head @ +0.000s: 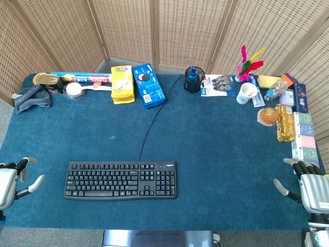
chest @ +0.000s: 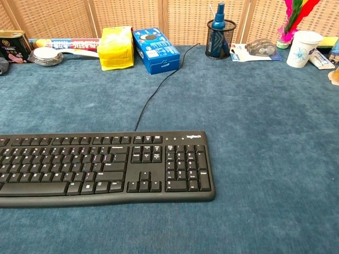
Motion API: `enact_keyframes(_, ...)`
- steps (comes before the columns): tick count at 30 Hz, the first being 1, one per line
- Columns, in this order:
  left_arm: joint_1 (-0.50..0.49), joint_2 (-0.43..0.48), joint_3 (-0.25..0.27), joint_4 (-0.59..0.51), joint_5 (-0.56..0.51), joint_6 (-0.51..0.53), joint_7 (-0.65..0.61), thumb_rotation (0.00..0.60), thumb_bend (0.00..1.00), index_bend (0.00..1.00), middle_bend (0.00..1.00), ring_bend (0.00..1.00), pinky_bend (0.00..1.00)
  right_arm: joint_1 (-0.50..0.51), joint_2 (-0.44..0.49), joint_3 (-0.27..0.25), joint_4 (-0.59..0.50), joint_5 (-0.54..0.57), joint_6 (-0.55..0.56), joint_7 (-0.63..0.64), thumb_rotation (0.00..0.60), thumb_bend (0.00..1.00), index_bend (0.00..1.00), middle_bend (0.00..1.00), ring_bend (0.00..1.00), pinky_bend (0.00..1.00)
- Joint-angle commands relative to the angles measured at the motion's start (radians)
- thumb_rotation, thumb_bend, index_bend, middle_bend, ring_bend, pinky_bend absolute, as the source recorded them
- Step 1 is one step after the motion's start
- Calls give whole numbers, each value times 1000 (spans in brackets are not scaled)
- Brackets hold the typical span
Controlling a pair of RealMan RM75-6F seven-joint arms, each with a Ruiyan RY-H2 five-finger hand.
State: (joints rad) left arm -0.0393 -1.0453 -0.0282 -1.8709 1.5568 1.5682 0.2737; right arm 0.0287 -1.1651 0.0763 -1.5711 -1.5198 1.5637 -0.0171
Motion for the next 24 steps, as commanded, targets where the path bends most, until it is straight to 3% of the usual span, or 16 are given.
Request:
enact_keyframes(1, -9, -2, 7, 1, 14, -18, 2, 0, 151, 367, 1000, 1000, 905, -1, 4, -1, -3, 1, -1, 1, 0, 301, 259, 300, 339, 305)
enact_keyframes(7, -27, 16, 34, -36, -13, -99, 36, 0, 151, 322, 1000, 1000, 980, -5, 10, -1, -3, 0, 4, 8, 0, 301, 259, 301, 364, 315)
enact_keyframes(24, -121, -52, 56, -68, -110, -317, 131, 0, 151, 322, 1000, 1000, 985, -10, 3, -3, 14, 4, 4, 19, 0, 301, 259, 309, 373, 320)
